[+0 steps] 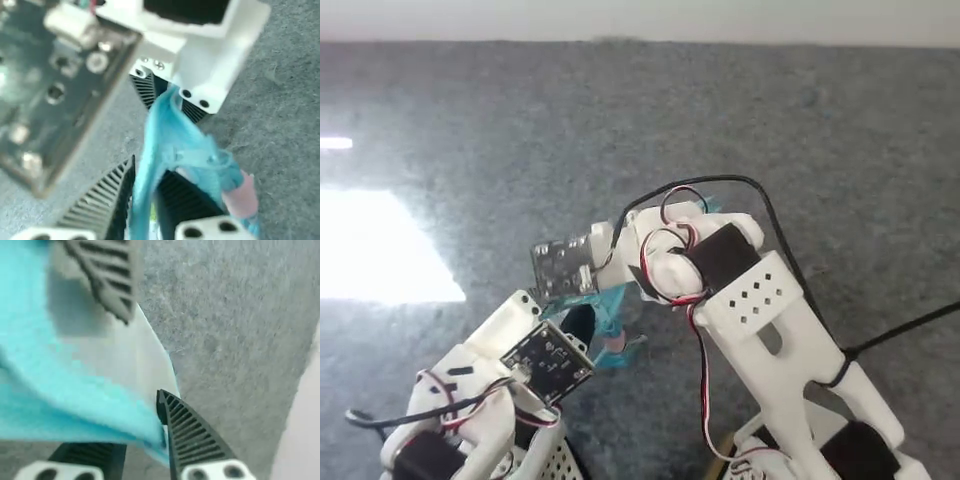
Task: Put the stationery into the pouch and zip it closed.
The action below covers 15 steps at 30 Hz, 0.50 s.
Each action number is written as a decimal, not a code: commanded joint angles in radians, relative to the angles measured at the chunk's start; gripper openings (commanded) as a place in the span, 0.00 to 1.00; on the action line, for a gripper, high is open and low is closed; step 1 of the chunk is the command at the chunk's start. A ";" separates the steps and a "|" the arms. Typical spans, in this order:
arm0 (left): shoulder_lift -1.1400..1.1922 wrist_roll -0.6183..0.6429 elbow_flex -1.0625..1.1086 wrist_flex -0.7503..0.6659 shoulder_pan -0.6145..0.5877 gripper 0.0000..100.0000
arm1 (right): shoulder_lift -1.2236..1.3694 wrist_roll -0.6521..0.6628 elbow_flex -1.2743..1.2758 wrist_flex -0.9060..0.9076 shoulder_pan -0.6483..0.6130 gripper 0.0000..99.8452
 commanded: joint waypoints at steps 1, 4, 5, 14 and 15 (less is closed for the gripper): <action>0.011 0.014 -0.085 -0.005 -0.041 0.22 | -0.008 -0.114 -0.077 -0.002 0.044 0.01; 0.015 0.026 -0.165 -0.014 -0.124 0.28 | -0.008 -0.164 -0.077 -0.001 0.097 0.01; 0.017 0.026 -0.191 -0.029 -0.155 0.28 | -0.010 -0.178 -0.077 -0.002 0.113 0.01; 0.017 0.186 -0.374 -0.118 -0.404 0.28 | -0.008 -0.364 -0.112 -0.041 0.182 0.01; 0.018 0.198 -0.389 -0.101 -0.397 0.28 | -0.008 -0.376 -0.114 -0.042 0.189 0.01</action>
